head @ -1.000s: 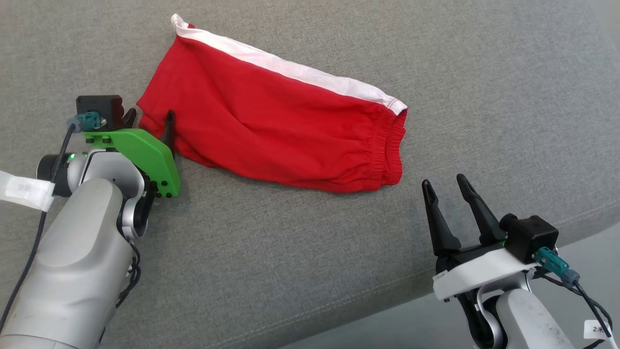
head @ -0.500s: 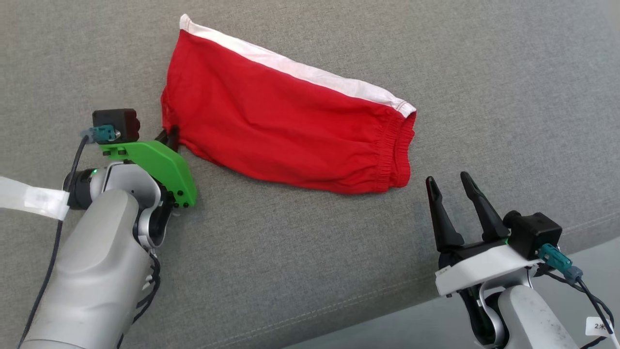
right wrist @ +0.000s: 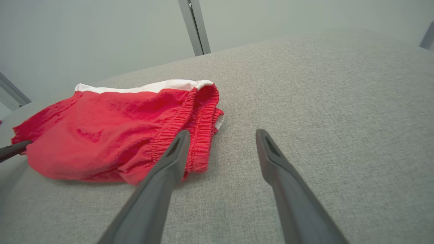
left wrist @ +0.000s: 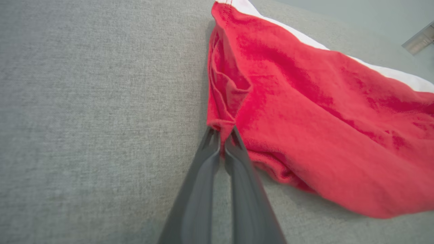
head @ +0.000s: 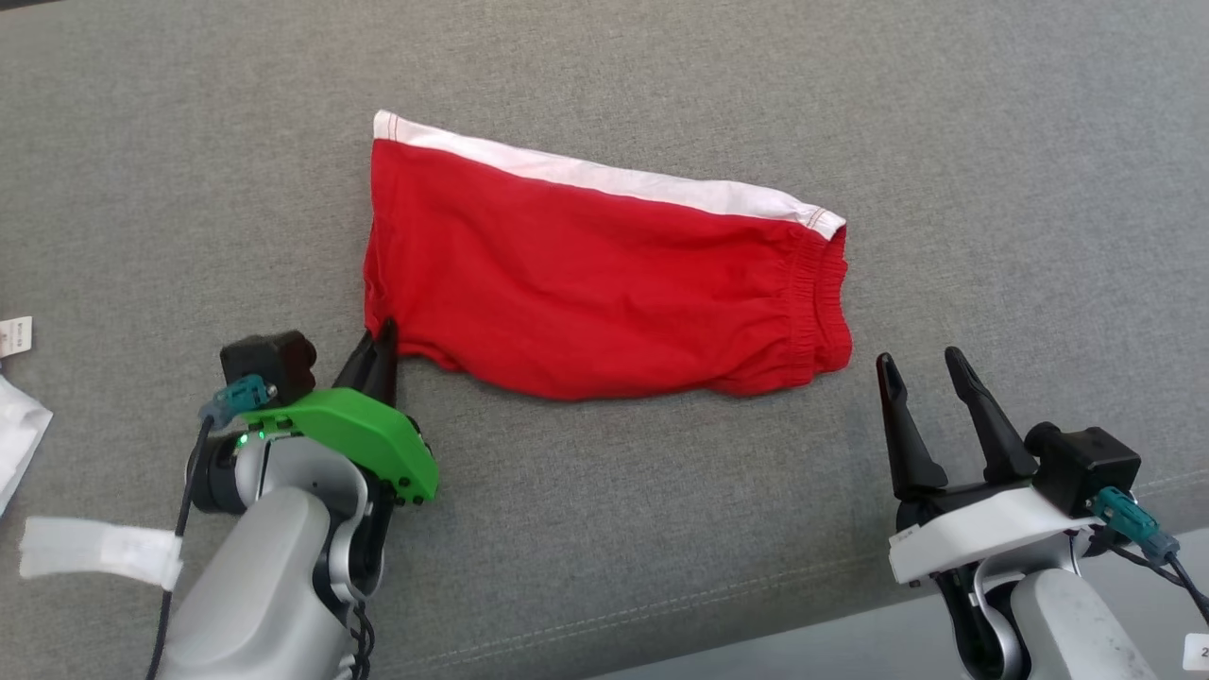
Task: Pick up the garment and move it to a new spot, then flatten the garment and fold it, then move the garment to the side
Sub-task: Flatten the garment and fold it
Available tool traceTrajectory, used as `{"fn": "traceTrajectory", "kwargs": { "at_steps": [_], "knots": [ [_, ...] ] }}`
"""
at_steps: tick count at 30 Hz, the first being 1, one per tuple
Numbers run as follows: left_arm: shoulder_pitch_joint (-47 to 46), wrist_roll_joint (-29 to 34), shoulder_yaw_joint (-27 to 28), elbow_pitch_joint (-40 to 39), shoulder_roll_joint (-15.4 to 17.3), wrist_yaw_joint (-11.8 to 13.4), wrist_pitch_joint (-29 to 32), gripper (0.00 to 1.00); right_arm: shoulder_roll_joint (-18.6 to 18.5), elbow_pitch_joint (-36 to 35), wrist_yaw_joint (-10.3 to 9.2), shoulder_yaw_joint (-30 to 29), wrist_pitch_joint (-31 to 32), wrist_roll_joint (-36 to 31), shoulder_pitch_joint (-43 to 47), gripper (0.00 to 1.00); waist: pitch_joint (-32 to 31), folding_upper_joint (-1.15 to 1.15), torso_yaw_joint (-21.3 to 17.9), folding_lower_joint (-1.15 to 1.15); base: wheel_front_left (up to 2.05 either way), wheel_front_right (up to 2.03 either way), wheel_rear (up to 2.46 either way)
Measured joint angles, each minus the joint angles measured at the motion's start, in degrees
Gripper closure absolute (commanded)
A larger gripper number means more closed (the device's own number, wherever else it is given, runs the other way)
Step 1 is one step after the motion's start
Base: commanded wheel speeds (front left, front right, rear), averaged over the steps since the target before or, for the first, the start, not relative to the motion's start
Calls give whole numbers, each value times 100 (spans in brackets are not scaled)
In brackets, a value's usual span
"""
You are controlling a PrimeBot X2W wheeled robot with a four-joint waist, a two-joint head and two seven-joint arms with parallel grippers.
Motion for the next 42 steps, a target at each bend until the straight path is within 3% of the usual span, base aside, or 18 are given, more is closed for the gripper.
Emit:
{"fn": "traceTrajectory", "kwargs": {
  "at_steps": [5,13,14,15,16,23,33,42],
  "knots": [
    [922,-26,-3,-998,43,420,-129,100,-144,-78,-1,-98,158,-4,68,0,-140,0,225,0,0,0,0],
    [1538,-102,-159,-1688,110,677,182,100,-219,-188,-1,-133,358,-24,133,0,-314,0,517,0,0,0,0],
    [1558,-103,-169,-1715,122,679,226,76,-227,-189,-1,-130,367,-35,133,0,-344,0,531,0,0,0,0],
    [1569,-100,-182,-1737,138,680,232,11,-231,-186,-1,-126,375,-43,134,0,-375,0,541,0,0,0,0],
    [1585,-93,-172,-1760,154,708,211,0,-232,-180,-1,-116,385,-47,135,0,-409,0,547,0,0,0,0],
    [1673,-12,3,-2026,361,772,-122,0,-232,-124,-1,-57,431,-47,142,0,-632,0,517,0,0,0,0],
    [1603,461,328,-2251,907,926,-773,0,-289,42,-1,-169,501,-175,75,0,-1021,0,483,0,0,0,0],
    [2068,664,459,-2385,1114,1109,-1047,0,-290,142,-1,-249,626,-226,231,0,-1390,0,527,0,0,0,0]
  ]
}}
